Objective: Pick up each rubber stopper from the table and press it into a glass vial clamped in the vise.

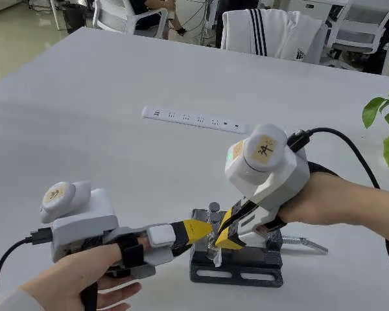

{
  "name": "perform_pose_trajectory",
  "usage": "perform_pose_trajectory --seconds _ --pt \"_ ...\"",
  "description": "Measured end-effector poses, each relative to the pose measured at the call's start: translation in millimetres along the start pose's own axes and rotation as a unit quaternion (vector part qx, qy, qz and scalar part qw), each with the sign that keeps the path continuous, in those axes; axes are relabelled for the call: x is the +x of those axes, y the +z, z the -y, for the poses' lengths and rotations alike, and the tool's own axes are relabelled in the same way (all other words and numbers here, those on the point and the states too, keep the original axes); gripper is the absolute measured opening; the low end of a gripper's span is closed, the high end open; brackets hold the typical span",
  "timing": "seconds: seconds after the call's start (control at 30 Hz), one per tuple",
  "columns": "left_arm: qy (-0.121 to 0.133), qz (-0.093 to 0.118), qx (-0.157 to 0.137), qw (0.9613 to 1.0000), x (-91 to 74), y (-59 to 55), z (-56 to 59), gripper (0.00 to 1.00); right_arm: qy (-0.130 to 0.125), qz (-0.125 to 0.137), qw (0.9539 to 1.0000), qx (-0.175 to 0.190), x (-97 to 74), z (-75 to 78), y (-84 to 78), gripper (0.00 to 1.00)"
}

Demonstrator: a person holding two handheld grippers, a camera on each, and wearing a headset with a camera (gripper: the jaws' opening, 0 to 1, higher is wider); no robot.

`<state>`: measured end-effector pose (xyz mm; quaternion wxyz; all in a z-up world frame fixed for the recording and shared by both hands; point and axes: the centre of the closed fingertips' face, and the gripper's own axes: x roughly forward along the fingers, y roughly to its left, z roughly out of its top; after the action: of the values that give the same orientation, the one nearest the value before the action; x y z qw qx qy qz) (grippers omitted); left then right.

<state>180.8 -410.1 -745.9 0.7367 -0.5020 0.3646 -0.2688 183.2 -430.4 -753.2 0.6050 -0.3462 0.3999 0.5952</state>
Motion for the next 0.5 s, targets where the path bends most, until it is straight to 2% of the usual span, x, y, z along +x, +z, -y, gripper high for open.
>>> perform_pose_trajectory --seconds 0.2,0.5 --pt "-0.009 0.002 -0.025 0.9997 2.7 0.0 5.6 0.3 -0.002 0.012 0.9999 -0.008 -4.9 -6.8 7.2 0.05" --pt "-0.014 0.0 -0.038 0.9992 0.8 -0.6 7.3 0.18 -0.003 0.025 0.9995 -0.017 -7.7 -11.9 16.7 0.05"
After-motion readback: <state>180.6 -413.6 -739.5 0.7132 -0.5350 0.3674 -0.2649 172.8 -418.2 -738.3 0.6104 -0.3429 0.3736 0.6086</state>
